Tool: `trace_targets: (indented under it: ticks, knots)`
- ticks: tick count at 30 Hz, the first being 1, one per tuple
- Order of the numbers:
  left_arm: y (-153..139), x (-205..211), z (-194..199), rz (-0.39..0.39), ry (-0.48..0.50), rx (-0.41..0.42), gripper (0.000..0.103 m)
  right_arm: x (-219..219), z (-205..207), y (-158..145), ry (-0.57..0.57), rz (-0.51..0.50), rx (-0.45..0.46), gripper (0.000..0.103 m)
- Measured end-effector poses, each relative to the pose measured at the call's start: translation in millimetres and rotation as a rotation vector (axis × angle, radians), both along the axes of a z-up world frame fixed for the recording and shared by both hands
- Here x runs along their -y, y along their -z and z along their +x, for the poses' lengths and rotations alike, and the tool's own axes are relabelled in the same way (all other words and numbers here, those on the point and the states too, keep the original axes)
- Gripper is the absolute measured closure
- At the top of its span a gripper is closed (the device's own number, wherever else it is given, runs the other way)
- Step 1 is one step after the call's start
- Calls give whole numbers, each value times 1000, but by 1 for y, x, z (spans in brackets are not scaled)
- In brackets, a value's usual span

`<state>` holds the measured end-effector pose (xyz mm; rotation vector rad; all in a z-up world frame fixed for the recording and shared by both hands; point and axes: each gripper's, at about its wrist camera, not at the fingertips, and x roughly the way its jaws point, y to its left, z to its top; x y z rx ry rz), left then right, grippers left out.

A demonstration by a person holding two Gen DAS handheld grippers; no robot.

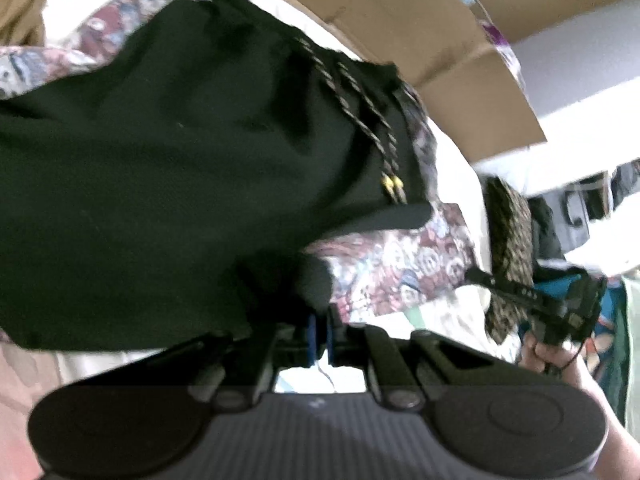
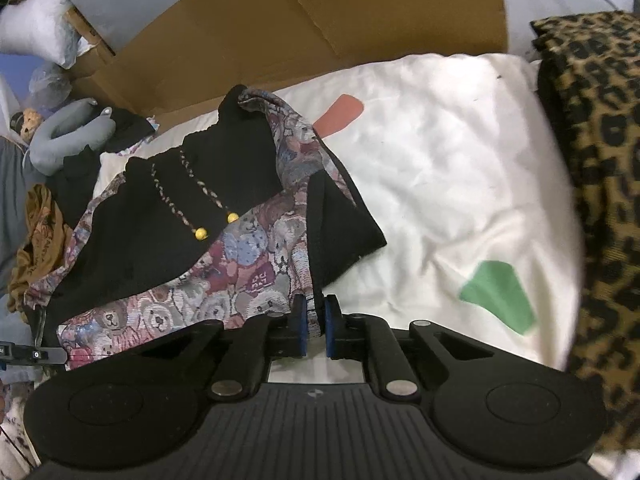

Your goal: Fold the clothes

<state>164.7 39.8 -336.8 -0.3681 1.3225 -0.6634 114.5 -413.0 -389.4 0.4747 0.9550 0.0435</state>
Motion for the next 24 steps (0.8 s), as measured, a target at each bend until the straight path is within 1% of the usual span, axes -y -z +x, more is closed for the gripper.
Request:
trace_targets:
  ticks: [8, 10, 13, 15, 19, 24]
  knots:
    - [1, 16, -26, 49, 122, -65, 98, 13, -44, -25, 10, -37, -62, 96]
    - [5, 22, -33, 57, 149, -97, 98, 15, -54, -28, 3, -48, -81, 96]
    - [12, 35, -47, 62, 212, -138, 98, 16, -67, -29, -5, -78, -114, 96]
    - [16, 44, -57, 63, 252, -161, 98, 21, -74, -28, 11, -84, -140, 96]
    - [27, 65, -71, 106, 353, -197, 98, 27, -87, -27, 22, -99, -197, 97]
    - [36, 80, -86, 92, 428, -250, 98, 30, -105, -24, 7, -144, -271, 97]
